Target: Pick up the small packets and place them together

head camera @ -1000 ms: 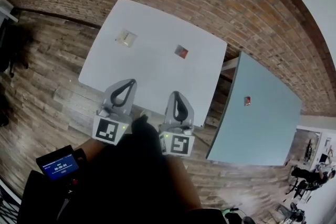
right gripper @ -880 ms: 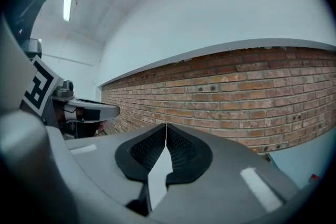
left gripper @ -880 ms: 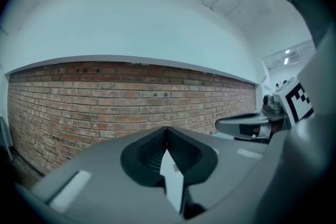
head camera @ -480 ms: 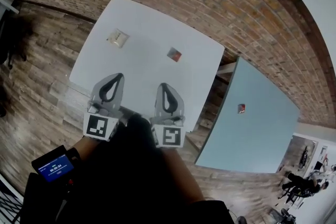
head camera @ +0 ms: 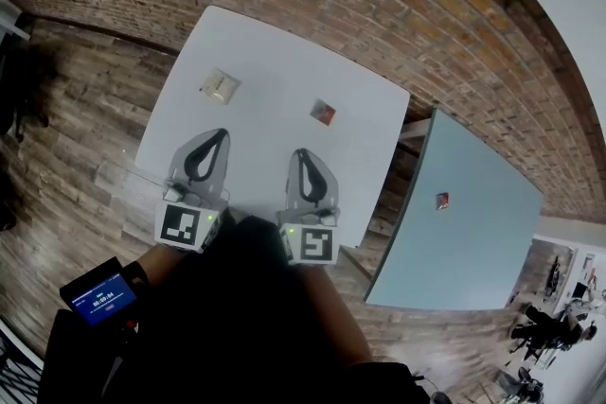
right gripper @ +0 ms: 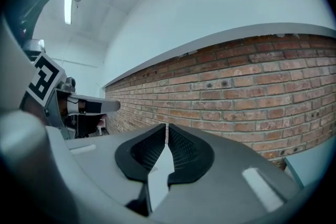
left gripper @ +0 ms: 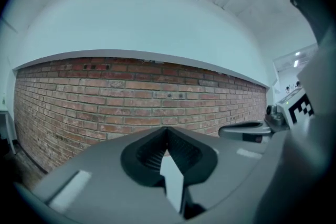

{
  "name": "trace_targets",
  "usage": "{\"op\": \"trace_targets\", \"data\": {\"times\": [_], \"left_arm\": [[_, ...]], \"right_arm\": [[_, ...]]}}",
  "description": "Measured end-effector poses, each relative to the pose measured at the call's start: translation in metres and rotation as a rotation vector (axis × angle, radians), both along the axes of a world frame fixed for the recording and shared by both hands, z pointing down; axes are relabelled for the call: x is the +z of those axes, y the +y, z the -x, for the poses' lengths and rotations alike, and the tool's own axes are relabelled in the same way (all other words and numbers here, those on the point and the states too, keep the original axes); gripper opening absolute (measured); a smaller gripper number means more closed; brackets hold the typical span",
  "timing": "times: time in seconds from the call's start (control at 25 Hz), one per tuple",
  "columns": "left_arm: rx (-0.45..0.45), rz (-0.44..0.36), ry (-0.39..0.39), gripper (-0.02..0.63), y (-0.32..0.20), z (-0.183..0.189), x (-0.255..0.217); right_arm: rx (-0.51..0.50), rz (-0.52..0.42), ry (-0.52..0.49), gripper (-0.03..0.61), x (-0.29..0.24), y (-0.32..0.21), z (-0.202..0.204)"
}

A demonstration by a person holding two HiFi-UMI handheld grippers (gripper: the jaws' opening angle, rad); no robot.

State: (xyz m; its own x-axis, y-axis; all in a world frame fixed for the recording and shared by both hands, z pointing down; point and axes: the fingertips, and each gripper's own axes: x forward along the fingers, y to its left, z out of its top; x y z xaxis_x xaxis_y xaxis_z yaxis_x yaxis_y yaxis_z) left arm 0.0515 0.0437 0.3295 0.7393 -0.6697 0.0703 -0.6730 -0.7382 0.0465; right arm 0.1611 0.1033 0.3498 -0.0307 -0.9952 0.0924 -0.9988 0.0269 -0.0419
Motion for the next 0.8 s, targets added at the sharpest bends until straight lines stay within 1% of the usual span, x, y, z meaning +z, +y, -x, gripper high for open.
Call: {"op": "trace_targets", "data": {"times": [0.2,0.44,0.6,0.8], "left_arm": [[-0.002,-0.017,-0.007,0.000,-0.030,0.014,-0.001],[-0.018,-0.002,-0.018,0.000,-0.057,0.039,0.003],[-0.028,0.003,-0.016,0.000,-0.075,0.054,0.006],[-0.019,0.024,-0.017,0.000,-0.097,0.071,0.013]], "right_arm": [[0.000,0.011,0.017,0.021,0.004,-0.036,0.004],[-0.042,0.072,0.001,0.031,0.029,-0.075,0.035],[-0.064,0.136,0.035,0.051,0.055,-0.100,0.052],[-0.053,0.232,0.040,0.060,0.090,-0.123,0.062]]}}
